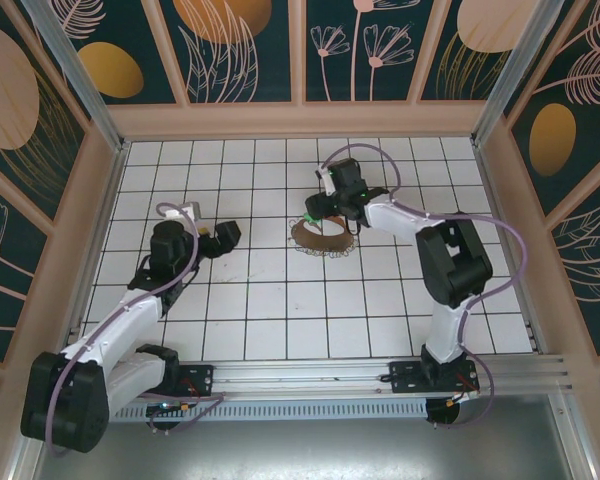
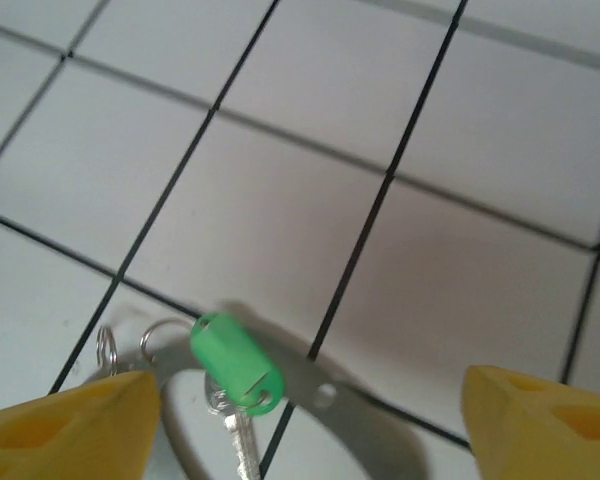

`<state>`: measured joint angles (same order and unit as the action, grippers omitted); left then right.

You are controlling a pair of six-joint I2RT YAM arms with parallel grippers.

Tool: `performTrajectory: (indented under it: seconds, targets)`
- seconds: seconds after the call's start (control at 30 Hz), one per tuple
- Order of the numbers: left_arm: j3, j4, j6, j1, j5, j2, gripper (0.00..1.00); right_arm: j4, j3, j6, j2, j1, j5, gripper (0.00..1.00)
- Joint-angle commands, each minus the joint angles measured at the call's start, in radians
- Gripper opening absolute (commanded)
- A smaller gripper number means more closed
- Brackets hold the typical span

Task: Put the keys on the keyring

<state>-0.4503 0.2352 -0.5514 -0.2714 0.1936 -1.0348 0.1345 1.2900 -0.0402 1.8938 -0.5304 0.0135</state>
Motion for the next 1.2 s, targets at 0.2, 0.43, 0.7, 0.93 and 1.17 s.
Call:
performTrajectory:
  seconds: [0.2,0.43,0.7,0.93,1.17]
  targets:
    - [-0.016,0.036,-0.008,-0.100,-0.021,-0.056,0.99,0.103,0.075,-0.026,0.088,-0.028,-0.003,0.61]
    - [-0.019,0.055,0.007,-0.113,-0.024,-0.108,0.99,0.089,0.094,-0.013,0.149,-0.043,-0.019,0.55]
    - [-0.016,0.058,0.014,-0.117,-0.032,-0.117,0.99,0.084,0.109,-0.010,0.183,-0.057,-0.033,0.45]
    - [-0.016,0.063,0.025,-0.118,-0.023,-0.111,0.99,0.073,0.114,0.006,0.216,-0.084,-0.120,0.33]
    - [-0.011,0.027,0.041,-0.118,-0.047,-0.088,0.99,0.077,0.118,-0.004,0.207,-0.095,-0.152,0.19]
